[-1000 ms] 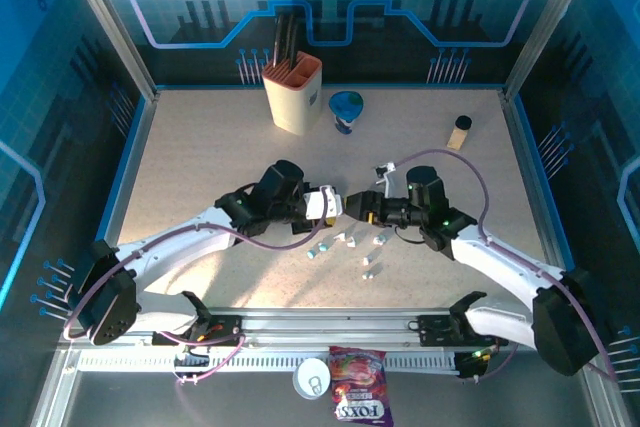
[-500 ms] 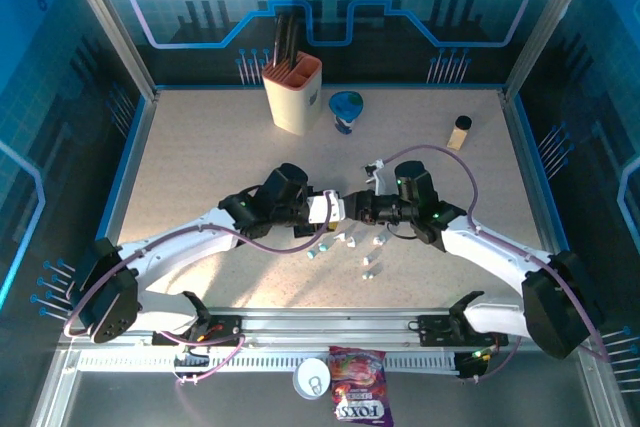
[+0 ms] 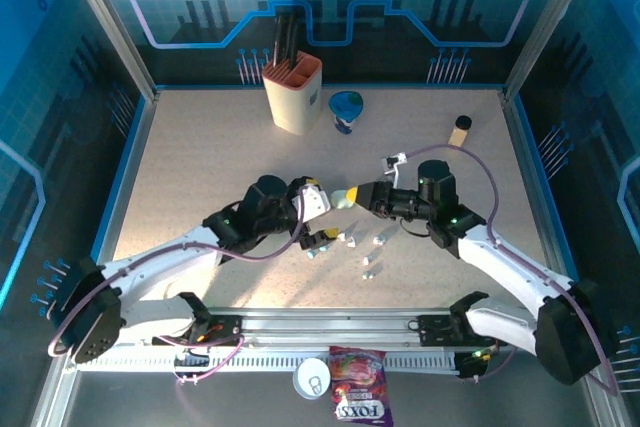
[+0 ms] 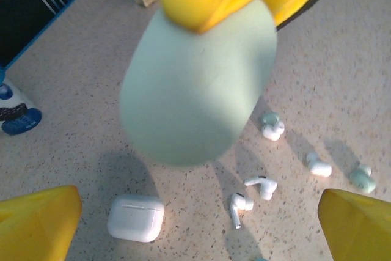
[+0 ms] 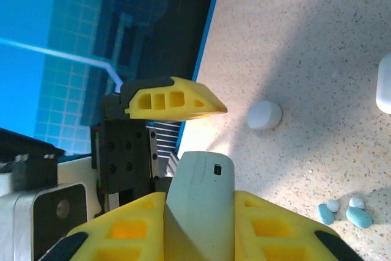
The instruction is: Insert wireless bluetooth earbuds into charging case
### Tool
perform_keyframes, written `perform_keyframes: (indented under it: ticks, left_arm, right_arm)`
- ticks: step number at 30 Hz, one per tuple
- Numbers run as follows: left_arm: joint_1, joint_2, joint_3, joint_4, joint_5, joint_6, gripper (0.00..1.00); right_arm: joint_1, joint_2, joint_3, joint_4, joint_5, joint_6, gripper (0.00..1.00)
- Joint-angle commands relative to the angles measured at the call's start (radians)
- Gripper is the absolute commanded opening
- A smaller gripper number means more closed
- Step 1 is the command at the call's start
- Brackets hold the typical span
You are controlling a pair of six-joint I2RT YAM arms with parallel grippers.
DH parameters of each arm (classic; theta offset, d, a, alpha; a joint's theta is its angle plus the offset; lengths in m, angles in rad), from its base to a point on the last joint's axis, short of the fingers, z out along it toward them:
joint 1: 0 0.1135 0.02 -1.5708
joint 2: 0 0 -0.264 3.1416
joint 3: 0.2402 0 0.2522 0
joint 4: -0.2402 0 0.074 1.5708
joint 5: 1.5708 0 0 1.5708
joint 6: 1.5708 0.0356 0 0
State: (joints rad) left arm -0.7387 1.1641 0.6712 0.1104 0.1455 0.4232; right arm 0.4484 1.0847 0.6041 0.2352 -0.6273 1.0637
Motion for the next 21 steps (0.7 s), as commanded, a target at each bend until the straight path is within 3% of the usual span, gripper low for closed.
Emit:
perform_keyframes:
  ticks: [1, 8, 14, 21]
  left_arm:
    - [0.014, -0.059, -0.078, 0.273, -0.016, -0.232, 0.99]
    - [0.016, -0.047, -0.192, 0.627, -0.021, -0.403, 0.99]
    - [0.016, 0.023, -0.17, 0.738, 0.09, -0.361, 0.99]
    - [0.016, 0.162, -0.15, 1.033, 0.231, -0.352, 0.95]
  right_arm:
    - [-0.036, -0.044, -0.008, 0.115, -0.077, 0.14, 0.15]
    - [-0.094, -0.069, -0.024, 0.282, -0.168, 0.383, 0.14]
    - [-0.1, -0.002, -0.045, 0.615, -0.212, 0.67, 0.14]
    - [-0.101, 0.102, -0.056, 0.897, -0.273, 0.878, 0.15]
